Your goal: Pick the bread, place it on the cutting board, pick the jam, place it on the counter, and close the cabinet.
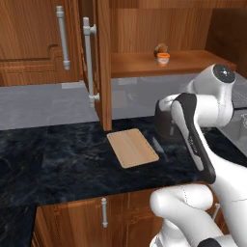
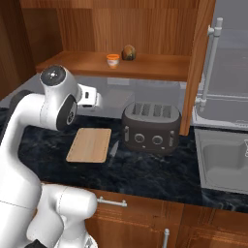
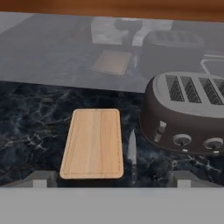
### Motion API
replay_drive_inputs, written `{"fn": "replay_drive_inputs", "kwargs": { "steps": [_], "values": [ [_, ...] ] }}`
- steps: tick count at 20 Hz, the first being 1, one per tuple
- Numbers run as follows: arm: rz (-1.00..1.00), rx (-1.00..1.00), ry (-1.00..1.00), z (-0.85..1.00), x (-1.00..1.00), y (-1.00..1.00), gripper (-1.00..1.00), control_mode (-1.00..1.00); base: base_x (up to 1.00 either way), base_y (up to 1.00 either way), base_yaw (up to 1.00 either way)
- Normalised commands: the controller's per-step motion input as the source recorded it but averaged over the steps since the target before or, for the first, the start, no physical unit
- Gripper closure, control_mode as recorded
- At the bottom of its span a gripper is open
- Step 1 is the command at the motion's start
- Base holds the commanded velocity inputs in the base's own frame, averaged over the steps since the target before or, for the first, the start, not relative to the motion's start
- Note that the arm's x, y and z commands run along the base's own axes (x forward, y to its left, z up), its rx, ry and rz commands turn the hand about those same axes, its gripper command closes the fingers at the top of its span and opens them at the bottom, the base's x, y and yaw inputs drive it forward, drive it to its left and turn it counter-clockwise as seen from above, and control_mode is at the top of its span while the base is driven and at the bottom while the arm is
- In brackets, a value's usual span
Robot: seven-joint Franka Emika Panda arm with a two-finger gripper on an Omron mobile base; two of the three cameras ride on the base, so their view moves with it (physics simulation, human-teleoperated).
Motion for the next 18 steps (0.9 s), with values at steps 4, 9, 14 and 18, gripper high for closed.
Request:
{"fn": "replay_drive_inputs", "kwargs": {
  "steps": [4,9,14,18],
  "values": [
    [0.0,0.0,-0.03,0.44,0.0,0.0,-1.0,-1.0,0.0,0.0,0.0],
    [0.0,0.06,0.0,0.48,0.0,-0.06,-1.0,-1.0,0.0,0.0,0.0],
    [0.0,0.03,0.0,0.41,0.0,-0.03,-1.0,-1.0,0.0,0.0,0.0],
    [0.0,0.01,0.0,0.27,0.04,-0.03,-1.0,-1.0,0.0,0.0,0.0]
  ]
}}
